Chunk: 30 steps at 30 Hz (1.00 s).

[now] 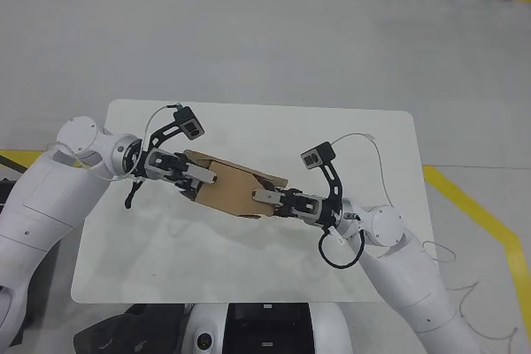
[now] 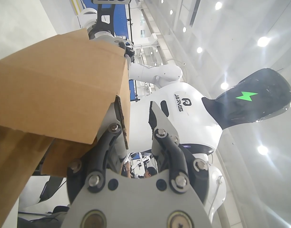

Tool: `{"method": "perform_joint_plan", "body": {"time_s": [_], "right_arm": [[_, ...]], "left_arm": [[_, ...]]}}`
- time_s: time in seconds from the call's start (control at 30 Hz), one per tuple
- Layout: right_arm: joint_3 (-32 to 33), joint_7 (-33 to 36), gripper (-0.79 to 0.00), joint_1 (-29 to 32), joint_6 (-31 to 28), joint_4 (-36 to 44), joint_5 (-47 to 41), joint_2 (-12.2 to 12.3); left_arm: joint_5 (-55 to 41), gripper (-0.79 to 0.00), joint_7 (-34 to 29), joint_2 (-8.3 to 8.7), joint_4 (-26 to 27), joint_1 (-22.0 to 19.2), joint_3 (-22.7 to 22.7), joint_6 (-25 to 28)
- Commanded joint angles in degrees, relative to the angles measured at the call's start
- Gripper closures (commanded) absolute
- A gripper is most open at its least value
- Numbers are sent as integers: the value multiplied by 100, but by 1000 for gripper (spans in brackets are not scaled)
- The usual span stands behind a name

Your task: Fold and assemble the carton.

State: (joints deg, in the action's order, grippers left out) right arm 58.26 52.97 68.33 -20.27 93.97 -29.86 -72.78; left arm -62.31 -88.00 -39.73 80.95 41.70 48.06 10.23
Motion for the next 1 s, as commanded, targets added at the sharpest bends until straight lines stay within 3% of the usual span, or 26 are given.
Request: {"method": "perform_joint_plan", "body": {"time_s": [0.0, 0.17, 0.3, 0.4, 0.5, 0.6, 0.63, 0.67, 0.97], "right_arm": [[0, -6, 0, 1, -2, -5, -7, 0], [-8, 19, 0, 1, -13, -11, -11, 1], [-24, 18, 0, 1, -10, -26, -6, -1], [-29, 2, 0, 3, -15, -32, -15, -2], [-34, 4, 0, 4, -10, -36, -32, -3], [-35, -15, -505, 9, -16, -38, -55, -5], [-32, -22, -717, 9, -17, -37, -68, -6], [-27, -31, -785, 11, -17, -37, -79, -6], [94, -27, -785, 101, -19, 47, -139, 20]], "left_arm": [[-22, -234, 0, 1, -10, -10, -17, 8], [8, -212, 0, 9, -5, -46, -66, 6], [40, -129, 0, 7, -17, -80, -104, 18], [65, 0, 0, 5, -24, -106, -126, 32], [52, 0, 0, 4, -36, -121, -142, 40], [44, 0, 0, 3, -45, -132, -156, 48], [35, 0, 0, 3, -55, -136, -156, 51], [24, 0, 0, 3, -69, -138, -155, 57], [-140, 0, 0, 15, -263, -137, -101, 83]]}}
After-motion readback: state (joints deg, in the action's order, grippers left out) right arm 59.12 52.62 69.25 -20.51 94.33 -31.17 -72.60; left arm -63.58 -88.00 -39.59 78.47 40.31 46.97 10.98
